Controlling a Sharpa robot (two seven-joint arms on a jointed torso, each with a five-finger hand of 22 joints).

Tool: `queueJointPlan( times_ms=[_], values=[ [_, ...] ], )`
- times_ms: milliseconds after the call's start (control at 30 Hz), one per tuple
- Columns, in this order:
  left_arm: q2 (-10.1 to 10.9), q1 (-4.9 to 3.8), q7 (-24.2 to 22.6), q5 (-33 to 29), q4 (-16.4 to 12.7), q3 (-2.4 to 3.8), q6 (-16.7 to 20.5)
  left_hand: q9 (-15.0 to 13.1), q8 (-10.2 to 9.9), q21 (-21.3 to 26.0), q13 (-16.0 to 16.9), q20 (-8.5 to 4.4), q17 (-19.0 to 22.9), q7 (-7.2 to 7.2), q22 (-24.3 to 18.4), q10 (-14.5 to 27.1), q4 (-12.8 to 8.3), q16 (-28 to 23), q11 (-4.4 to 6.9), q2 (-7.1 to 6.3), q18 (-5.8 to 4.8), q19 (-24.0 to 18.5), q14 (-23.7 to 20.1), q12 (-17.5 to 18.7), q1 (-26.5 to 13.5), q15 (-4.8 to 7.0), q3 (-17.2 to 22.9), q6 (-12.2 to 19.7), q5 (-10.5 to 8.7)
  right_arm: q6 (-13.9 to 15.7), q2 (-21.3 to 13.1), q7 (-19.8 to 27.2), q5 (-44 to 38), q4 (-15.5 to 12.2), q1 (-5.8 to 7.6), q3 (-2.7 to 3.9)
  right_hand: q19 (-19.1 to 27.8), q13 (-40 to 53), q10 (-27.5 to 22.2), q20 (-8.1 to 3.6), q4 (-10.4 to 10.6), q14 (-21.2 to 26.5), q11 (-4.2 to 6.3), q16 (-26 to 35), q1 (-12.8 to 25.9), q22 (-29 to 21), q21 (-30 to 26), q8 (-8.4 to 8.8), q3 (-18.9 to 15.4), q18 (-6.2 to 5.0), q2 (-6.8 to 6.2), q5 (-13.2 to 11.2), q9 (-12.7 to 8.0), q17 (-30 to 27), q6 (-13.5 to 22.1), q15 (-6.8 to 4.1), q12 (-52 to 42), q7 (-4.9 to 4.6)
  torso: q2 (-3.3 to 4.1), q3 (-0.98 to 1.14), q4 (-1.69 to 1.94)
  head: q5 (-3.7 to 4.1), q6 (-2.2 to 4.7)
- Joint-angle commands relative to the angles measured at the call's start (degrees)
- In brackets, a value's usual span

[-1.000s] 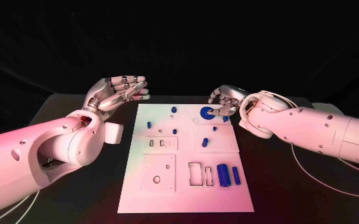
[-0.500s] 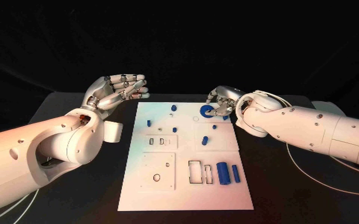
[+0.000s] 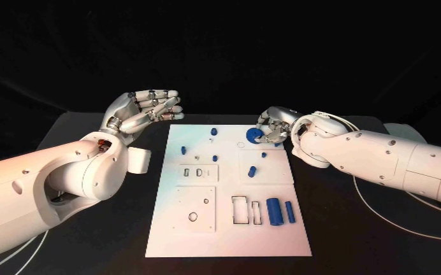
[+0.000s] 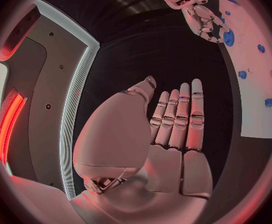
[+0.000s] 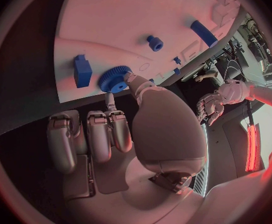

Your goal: Assemble the parts on the task board

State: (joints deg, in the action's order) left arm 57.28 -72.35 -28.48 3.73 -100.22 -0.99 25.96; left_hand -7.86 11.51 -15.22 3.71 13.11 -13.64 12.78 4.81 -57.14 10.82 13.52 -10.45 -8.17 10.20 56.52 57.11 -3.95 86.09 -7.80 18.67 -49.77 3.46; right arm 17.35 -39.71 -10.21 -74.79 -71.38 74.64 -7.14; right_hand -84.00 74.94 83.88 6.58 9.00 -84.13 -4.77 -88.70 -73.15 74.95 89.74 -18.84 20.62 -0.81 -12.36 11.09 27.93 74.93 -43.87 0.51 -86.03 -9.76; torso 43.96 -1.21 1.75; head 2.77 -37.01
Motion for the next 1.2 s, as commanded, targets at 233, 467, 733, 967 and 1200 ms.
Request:
queueJointPlan(
  times_ms=[233,467,733,967,1200],
  values=[
    [0.1,-0.07,-0.2,0.0,-0.1,0.05,-1.0,0.1,-0.3,0.4,0.0,0.28,-0.2,0.41,-0.1,0.4,-0.1,-0.4,-0.07,-0.04,0.29,0.0,-0.5,0.2,-0.6,-0.06,0.2,0.5,-0.33,-1.8,0.3,-0.2,-0.1,0.5,-0.32,-0.07,-6.0,11.3,2.2,0.38,0.2,-5.3,-0.32,-0.3,-0.3,15.1,0.3,-0.67,0.4,0.81,1.41,0.6,0.0,12.3,-0.1,0.38,0.1,-0.13,0.01,0.02,0.04,0.00,-0.15],
    [0.0,-0.07,-0.1,0.0,-0.1,0.05,-1.0,0.1,-0.3,0.4,0.0,0.28,-0.2,0.41,-0.1,0.4,-0.1,-0.4,-0.07,-0.04,0.29,0.0,-0.5,0.2,-0.6,-0.06,0.2,0.5,-0.33,-1.8,0.6,-0.3,0.1,0.6,-0.38,-0.09,-6.0,11.3,2.2,0.42,0.7,-5.3,-0.34,-0.3,0.3,15.1,0.3,-0.76,0.2,0.81,1.42,0.4,0.0,12.3,-0.2,0.40,0.1,-0.13,0.04,0.01,0.16,0.22,-0.37],
    [0.1,-0.07,-0.1,0.0,0.0,0.05,-1.0,0.1,-0.3,0.4,0.0,0.28,-0.2,0.43,-0.1,0.4,-0.2,-0.4,-0.09,-0.02,0.29,0.0,-0.5,0.2,-0.6,-0.06,0.2,0.5,-0.34,-1.9,0.6,-1.2,-0.8,0.5,-0.39,-0.09,-6.0,11.2,2.1,0.45,1.6,-5.3,-0.32,-0.4,1.5,15.1,0.3,-0.89,-0.6,0.81,0.85,0.0,-0.1,12.5,-0.2,0.42,0.1,-0.08,0.00,0.01,0.02,0.17,-0.30],
    [0.1,-0.07,0.0,0.0,0.0,0.05,-1.0,0.1,-0.3,0.4,0.0,0.28,-0.2,0.43,-0.1,0.4,-0.2,-0.4,-0.09,-0.02,0.29,0.0,-0.5,0.2,-0.6,-0.06,0.2,0.5,-0.34,-1.0,0.5,-1.8,-3.6,-0.1,-0.39,-0.09,-6.0,11.2,2.1,0.45,1.8,-5.3,-0.31,-0.4,1.8,15.1,0.3,-0.95,-0.9,0.81,0.57,0.0,-0.1,12.6,-0.1,0.41,0.1,-0.05,-0.02,0.04,0.09,0.20,-0.13],
    [0.0,-0.07,0.0,0.0,0.1,0.05,-1.0,0.1,-0.3,0.4,0.0,0.28,-0.2,0.43,-0.1,0.4,-0.2,-0.4,-0.09,-0.02,0.29,0.0,-0.5,0.2,-0.6,-0.06,0.2,0.5,-0.34,-0.2,0.6,-2.4,-5.4,-0.3,-0.40,-0.09,-6.0,11.2,2.2,0.45,1.9,-5.3,-0.30,-0.4,1.9,15.1,0.3,-0.96,-1.1,0.81,0.49,0.2,-0.1,12.6,-0.1,0.41,0.1,-0.04,0.03,0.05,0.10,0.29,0.12]
  ],
)
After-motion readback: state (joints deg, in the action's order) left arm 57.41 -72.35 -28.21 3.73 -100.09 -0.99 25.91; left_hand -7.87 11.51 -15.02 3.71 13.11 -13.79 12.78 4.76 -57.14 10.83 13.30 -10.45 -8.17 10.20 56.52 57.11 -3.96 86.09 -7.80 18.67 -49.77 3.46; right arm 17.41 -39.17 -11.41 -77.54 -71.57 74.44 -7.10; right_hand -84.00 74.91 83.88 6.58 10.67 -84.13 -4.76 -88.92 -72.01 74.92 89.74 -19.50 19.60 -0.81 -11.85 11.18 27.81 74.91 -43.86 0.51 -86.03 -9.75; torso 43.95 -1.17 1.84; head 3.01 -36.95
